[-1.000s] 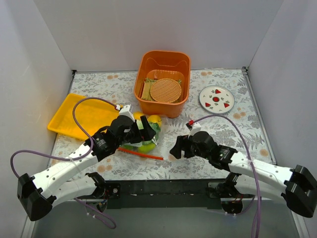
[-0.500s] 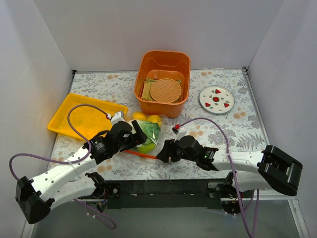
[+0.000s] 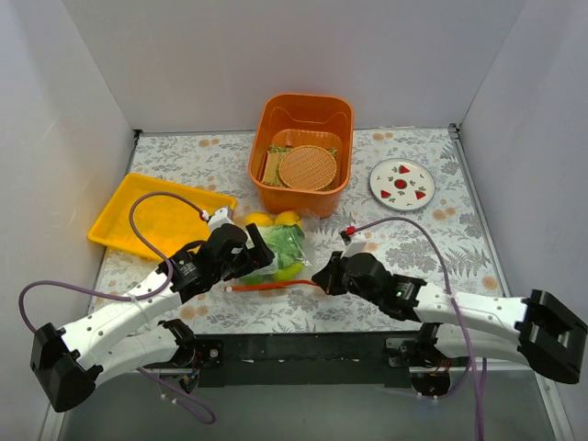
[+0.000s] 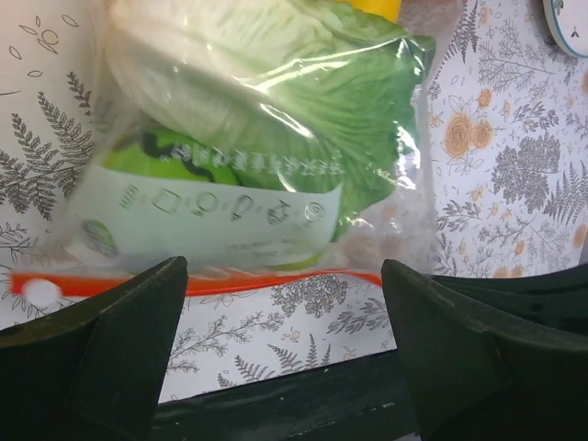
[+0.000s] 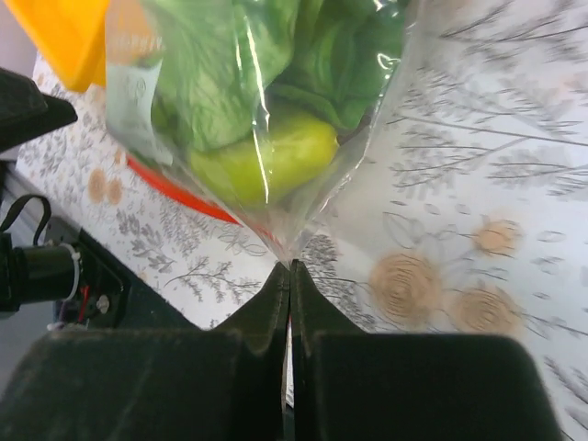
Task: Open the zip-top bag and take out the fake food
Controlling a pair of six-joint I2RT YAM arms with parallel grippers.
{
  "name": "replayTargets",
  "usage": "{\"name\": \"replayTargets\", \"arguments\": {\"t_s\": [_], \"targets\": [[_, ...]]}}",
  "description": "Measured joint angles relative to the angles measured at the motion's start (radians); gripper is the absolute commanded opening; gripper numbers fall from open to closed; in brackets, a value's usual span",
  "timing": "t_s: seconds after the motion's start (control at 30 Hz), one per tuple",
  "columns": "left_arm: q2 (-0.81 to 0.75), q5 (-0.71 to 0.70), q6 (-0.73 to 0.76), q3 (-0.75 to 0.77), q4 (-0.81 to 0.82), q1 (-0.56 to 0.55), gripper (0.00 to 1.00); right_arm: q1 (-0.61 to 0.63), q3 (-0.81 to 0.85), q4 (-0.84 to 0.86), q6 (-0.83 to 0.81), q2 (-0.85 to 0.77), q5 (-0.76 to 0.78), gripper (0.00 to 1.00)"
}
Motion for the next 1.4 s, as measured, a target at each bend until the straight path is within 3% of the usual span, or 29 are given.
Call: {"name": "replayTargets", "arguments": {"t_s": [0.23, 0.57, 0.67, 0.7, 0.8, 0.9, 1.1, 1.3, 1.4], "targets": [[0.024, 0.036, 0.037, 0.000, 0.008, 0.000, 0.77, -0.081, 0.002, -0.348, -0.050, -0.273, 0.154, 0.01], [0.011, 0.132, 0.045, -0.060, 0.062, 0.000, 0.65, -0.336, 0.023, -0.547, -0.184, -0.271, 0.128, 0.04], [-0.002, 0.169, 0.034, -0.127, 0.097, 0.000, 0.62, -0.369, 0.052, -0.558, -0.220, -0.241, 0.116, 0.13], [-0.006, 0.185, 0.026, -0.156, 0.116, 0.000, 0.61, -0.380, 0.061, -0.559, -0.229, -0.231, 0.109, 0.29], [-0.012, 0.230, 0.007, -0.240, 0.169, -0.008, 0.61, -0.405, 0.080, -0.562, -0.255, -0.216, 0.093, 0.55], [-0.012, 0.265, -0.018, -0.305, 0.216, -0.035, 0.61, -0.412, 0.094, -0.583, -0.276, -0.223, 0.082, 0.65], [-0.006, 0.296, -0.053, -0.341, 0.299, -0.082, 0.61, -0.412, 0.138, -0.681, -0.289, -0.319, 0.017, 0.68], [-0.005, 0.307, -0.088, -0.383, 0.350, -0.101, 0.62, -0.402, 0.125, -0.702, -0.266, -0.398, -0.168, 0.70], [0.003, 0.306, -0.105, -0.392, 0.365, -0.120, 0.61, -0.297, 0.063, -0.675, -0.207, -0.413, -0.202, 0.68]]}}
